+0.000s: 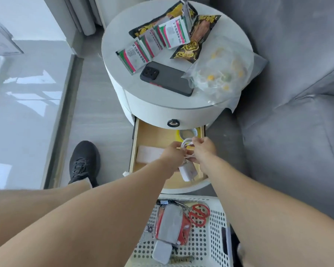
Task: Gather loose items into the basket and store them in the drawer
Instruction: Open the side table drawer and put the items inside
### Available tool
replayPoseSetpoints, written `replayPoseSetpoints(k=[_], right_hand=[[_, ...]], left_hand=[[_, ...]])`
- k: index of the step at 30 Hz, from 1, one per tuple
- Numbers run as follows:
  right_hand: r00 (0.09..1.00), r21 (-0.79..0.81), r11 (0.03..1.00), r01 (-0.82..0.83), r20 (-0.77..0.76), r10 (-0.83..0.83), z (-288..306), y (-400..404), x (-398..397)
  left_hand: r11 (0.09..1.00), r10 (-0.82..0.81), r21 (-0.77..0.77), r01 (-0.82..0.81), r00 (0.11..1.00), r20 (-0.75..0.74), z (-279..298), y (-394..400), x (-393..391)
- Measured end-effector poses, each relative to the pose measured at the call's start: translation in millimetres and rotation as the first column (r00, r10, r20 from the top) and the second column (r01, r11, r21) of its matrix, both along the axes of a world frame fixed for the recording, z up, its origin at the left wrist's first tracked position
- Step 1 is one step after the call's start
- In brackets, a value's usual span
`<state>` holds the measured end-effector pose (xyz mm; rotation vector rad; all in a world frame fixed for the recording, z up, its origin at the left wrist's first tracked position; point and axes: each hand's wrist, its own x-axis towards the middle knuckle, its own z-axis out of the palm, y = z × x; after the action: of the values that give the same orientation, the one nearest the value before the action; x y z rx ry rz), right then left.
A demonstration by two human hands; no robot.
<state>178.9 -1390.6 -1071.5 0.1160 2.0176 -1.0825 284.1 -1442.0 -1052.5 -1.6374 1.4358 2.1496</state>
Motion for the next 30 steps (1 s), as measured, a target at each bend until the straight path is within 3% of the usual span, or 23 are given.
replayPoseSetpoints(k=[2,4,7,12,17,20,23,27,30], right_hand=[[0.996,0.066,0.997,-0.034,-0.077,0.039,-22.1,0.4,-5.9],[0.938,0.190,0.962,-0.197,-0.248,0.241,-39.6,5.4,-7.7],[0.724,0.385,0.830,-0.403,-0.421,0.547,-58.7,16.8,-8.8],[0.367,0.537,0.753,-0.380,-0.660,0.656,-63.9,19.1,-3.4],[0.223,0.688,0.651,-0.319,-0.613,0.758,-63.1,30.6,-8.2],[0.110,0.730,0.603,-0.322,-0.604,0.789,-64.7,35.4,-14.3],[-0.002,0.756,0.552,-0.352,-0.590,0.807,-66.9,38.5,-24.1],[-0.112,0.788,0.487,-0.378,-0.561,0.820,-64.1,39.0,-38.8],[-0.151,0.799,0.404,-0.446,-0.512,0.846,-60.0,38.1,-46.2]], left_hand=[[0.999,0.003,0.037,-0.004,1.000,0.024,-22.9,-1.3,-7.1],[0.998,0.001,0.055,-0.003,0.999,0.037,-40.8,1.7,-7.7],[0.999,-0.029,-0.038,0.031,0.997,0.065,-62.1,6.6,-5.5],[0.949,-0.148,-0.262,0.177,0.981,0.124,-65.5,14.8,-5.6],[0.798,-0.324,-0.446,0.406,0.912,0.250,-62.3,41.0,1.9],[0.737,-0.404,-0.405,0.542,0.833,0.379,-61.5,45.7,6.0],[0.739,-0.468,-0.298,0.604,0.779,0.417,-65.4,43.3,8.3],[0.811,-0.457,-0.210,0.547,0.815,0.358,-71.4,34.4,8.6],[0.832,-0.400,-0.245,0.497,0.845,0.355,-71.5,29.9,2.8]])
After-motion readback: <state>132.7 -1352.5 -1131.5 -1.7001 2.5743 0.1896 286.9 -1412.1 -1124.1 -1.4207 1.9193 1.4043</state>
